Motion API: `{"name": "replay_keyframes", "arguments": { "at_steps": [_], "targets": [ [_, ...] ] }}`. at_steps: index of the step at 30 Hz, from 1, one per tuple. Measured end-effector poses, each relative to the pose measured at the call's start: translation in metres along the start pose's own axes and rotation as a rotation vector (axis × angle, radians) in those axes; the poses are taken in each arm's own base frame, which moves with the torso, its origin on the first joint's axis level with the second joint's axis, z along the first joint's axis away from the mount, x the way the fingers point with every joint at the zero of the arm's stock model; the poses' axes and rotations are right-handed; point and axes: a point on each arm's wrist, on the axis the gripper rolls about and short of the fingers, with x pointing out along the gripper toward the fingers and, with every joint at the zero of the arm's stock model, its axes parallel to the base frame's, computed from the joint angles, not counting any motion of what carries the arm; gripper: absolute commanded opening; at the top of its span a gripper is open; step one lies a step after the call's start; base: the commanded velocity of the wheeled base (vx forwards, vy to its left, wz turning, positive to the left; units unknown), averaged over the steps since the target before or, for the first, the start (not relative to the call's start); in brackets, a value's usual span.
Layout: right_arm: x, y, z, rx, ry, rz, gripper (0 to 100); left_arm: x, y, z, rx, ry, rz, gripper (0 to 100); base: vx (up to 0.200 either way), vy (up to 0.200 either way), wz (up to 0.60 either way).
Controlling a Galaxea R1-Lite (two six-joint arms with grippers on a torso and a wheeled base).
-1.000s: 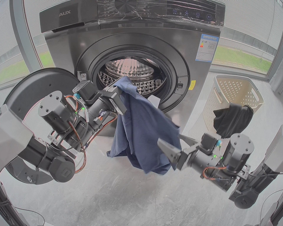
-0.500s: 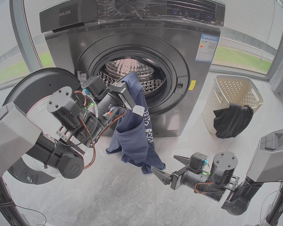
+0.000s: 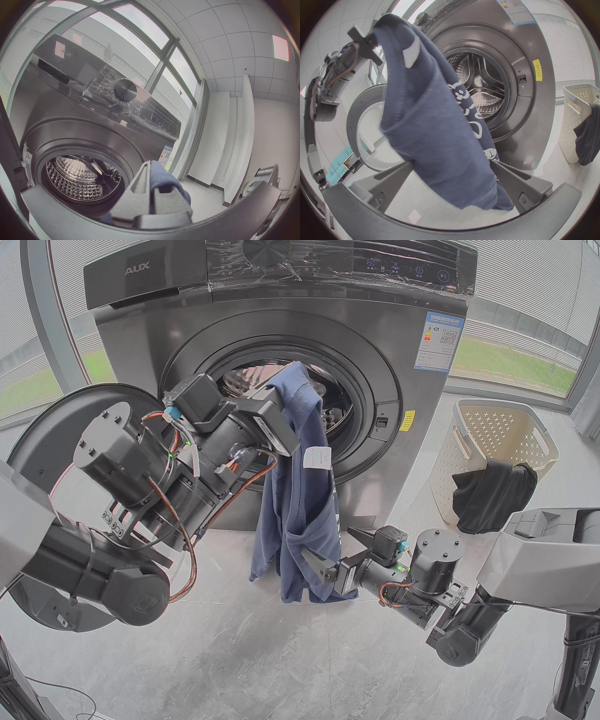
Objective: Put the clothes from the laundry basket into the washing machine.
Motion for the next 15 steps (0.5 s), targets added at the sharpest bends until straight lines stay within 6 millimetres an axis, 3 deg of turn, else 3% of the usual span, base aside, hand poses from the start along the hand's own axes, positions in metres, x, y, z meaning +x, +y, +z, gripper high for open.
{"name": "replay_keyframes", "arguments": {
  "at_steps": [8, 15],
  "targets": [
    [0.029, -0.018, 0.009, -0.007, -0.091, -0.030, 100, -0.005, -0.014, 0.018, -0.030, -0.025, -0.034, 0, 0.000, 0.000, 0.00],
    [0.045, -0.028, 0.018, -0.009, -0.134, -0.053, 100, -0.014, -0.020, 0.020, -0.040, -0.007, -0.046, 0, 0.000, 0.000, 0.00]
  ]
}}
